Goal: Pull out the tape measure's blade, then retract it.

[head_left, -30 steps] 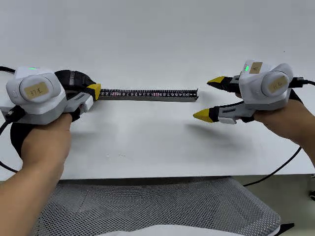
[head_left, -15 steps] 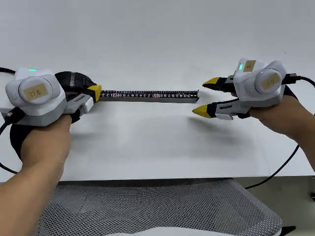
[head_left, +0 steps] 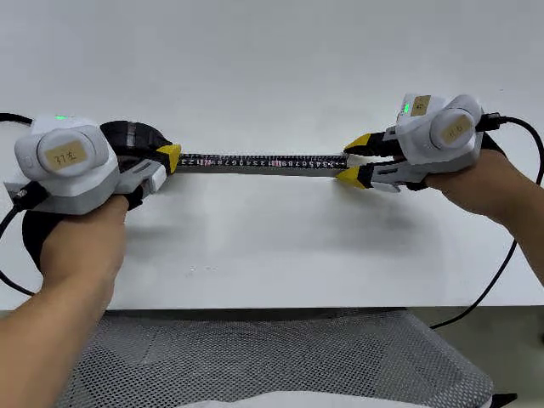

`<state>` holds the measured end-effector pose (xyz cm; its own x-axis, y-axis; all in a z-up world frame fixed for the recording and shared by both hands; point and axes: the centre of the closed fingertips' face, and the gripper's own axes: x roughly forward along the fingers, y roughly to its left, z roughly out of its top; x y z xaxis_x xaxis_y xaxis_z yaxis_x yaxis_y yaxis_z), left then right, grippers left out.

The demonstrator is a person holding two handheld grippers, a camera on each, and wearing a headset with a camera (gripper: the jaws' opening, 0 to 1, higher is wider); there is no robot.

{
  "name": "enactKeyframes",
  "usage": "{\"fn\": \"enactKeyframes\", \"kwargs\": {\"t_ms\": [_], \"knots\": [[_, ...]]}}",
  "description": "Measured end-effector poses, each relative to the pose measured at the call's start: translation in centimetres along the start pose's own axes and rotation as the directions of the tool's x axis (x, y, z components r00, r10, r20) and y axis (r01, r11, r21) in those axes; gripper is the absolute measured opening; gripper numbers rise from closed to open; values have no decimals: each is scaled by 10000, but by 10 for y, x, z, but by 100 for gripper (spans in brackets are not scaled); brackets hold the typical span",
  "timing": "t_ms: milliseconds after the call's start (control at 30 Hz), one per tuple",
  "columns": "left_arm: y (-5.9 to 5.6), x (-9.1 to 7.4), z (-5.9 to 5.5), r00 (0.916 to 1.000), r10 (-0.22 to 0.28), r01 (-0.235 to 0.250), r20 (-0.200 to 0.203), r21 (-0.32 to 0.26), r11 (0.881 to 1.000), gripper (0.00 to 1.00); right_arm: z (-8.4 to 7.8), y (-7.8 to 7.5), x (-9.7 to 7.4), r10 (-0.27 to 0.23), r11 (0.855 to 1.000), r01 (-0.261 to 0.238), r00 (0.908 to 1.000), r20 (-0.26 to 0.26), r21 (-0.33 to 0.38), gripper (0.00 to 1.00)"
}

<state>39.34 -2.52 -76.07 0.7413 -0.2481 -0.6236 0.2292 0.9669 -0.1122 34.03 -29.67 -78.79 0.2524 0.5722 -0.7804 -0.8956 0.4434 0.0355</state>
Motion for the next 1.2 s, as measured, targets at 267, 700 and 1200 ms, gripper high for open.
{"fn": "enactKeyframes", "kwargs": {"t_ms": [267, 700, 1200], "knots": [[0, 0, 0, 10000, -20, 20, -29, -26, 10000, 62, -1, 0, 2, 141, 9993, -143, 9999, -60, -339, 14], [0, 1, 0, 10000, 4, -4, -38, -72, 10000, 62, 1, 1, 2, 127, 9979, -124, 9999, 45, -633, 11], [1, 1, 0, 9999, -64, 65, -155, 90, 9999, 60, 0, 2, 2, 133, 9978, -136, 9999, -47, -657, 10]]}}
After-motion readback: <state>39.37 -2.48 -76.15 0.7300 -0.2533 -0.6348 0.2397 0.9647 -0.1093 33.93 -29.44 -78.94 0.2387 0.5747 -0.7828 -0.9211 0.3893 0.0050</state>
